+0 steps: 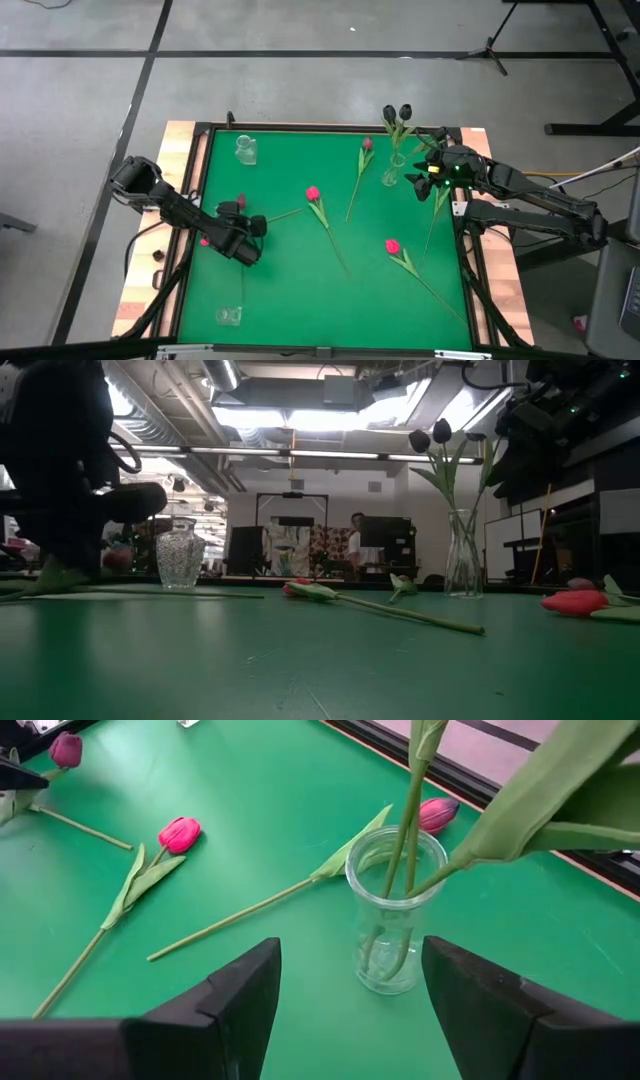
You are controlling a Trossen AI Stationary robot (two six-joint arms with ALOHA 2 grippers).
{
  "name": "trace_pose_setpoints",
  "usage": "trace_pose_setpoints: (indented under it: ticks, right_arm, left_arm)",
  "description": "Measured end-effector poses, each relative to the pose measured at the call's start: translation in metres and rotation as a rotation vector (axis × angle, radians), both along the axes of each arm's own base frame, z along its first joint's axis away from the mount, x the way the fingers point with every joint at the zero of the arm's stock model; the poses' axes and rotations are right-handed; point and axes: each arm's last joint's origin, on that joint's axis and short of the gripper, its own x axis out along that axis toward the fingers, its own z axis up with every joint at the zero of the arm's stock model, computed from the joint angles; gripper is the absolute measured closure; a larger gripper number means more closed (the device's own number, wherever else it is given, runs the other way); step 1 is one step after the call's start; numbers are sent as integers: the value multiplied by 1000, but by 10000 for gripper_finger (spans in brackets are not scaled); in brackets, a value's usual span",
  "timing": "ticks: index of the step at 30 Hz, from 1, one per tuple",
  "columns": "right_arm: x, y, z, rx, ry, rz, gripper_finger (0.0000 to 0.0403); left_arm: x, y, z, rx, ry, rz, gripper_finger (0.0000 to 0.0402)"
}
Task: Sort flowers into vase by color
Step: Put the bottom dark red flower into the bottom transparent vase
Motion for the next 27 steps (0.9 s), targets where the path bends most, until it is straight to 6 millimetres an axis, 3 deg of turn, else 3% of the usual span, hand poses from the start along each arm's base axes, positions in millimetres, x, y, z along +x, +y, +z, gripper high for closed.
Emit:
trace_pose_setpoints:
  ticks: [15, 27]
  right_arm:
    - [4, 6, 9, 96, -164, 180, 160]
    - [8, 15, 13, 240, -246, 375, 160]
  left_arm:
    - [32, -12, 34, 80, -92, -170, 398]
    - [67, -28, 90, 245, -138, -425, 398]
